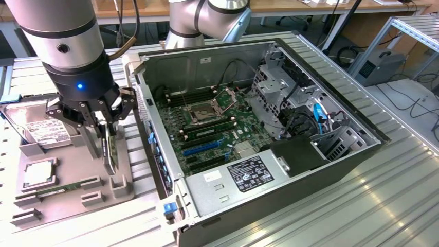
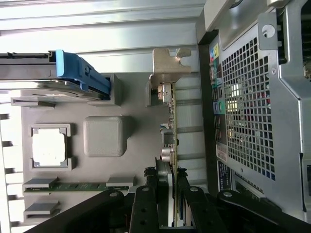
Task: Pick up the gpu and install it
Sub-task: 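Pick up the gpu and move the gpu toward the slot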
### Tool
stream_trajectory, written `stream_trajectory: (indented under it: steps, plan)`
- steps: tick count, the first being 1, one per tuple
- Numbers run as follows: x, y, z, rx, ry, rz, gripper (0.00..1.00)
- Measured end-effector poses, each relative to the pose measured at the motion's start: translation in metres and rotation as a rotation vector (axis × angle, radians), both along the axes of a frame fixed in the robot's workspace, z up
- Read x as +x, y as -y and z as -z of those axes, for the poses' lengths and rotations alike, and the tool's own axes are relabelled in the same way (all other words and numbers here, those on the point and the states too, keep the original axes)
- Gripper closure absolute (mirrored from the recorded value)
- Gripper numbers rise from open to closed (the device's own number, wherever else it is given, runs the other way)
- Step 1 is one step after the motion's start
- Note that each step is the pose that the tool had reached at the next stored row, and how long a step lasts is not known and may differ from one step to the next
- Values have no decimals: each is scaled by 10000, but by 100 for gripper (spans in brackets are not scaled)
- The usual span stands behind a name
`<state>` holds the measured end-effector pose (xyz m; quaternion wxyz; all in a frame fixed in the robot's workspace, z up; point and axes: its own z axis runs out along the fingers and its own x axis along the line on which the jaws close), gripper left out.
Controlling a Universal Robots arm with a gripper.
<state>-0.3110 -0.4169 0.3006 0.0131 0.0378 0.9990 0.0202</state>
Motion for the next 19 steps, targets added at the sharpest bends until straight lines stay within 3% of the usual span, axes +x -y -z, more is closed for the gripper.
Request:
stream_trajectory:
  steps: [19]
  plan:
    - [0,0,-50,0,0,0,73]
